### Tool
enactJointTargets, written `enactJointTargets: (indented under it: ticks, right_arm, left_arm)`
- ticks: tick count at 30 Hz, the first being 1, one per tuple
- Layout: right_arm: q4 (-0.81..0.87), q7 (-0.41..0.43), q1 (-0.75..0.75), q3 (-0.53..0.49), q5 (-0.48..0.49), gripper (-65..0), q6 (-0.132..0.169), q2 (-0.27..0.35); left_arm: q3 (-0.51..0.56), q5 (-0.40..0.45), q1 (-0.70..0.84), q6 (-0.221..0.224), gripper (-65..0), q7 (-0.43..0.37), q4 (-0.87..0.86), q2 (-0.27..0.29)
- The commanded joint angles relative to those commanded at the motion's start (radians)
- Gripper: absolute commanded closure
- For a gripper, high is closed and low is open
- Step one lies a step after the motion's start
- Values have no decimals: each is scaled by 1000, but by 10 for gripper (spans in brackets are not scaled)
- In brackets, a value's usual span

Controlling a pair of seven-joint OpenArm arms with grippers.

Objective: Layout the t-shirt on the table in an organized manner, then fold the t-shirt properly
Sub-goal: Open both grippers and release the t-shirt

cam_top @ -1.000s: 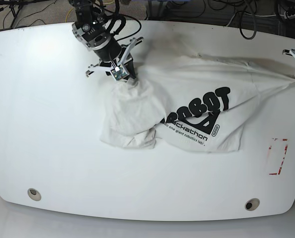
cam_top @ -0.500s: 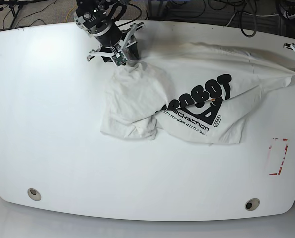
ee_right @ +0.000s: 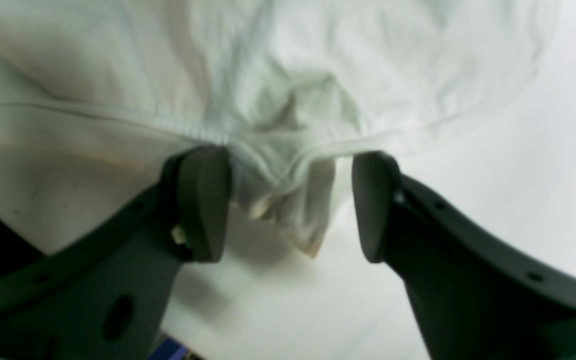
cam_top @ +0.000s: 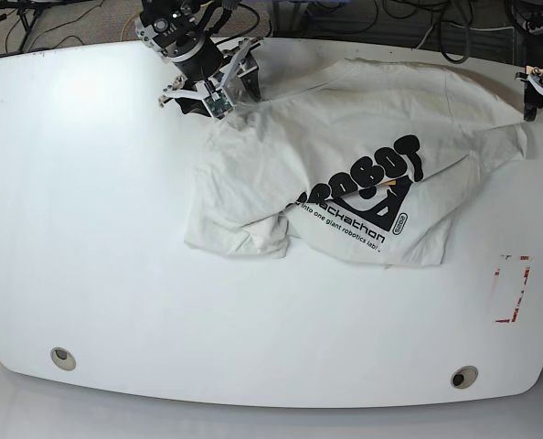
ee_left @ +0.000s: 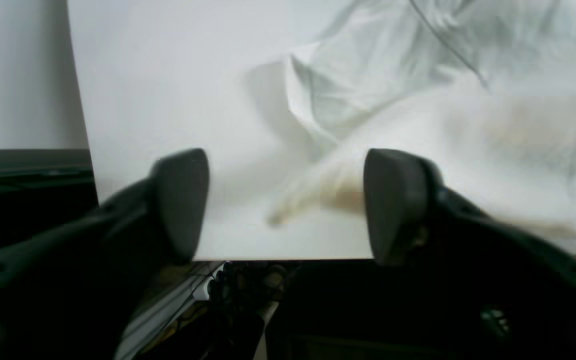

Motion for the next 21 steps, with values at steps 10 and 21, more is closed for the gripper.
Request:
enactJointTargets:
  ticks: [10, 21]
  right_arm:
    - [0, 2, 0, -3, 106, -371, 0, -8]
    - [0, -3, -2, -6, 229, -371, 6, 3]
  left_arm:
    - [-41, -5, -91, 0, -483, 0, 21, -5]
    - [-52, 5, -238, 0, -483, 0, 26, -2]
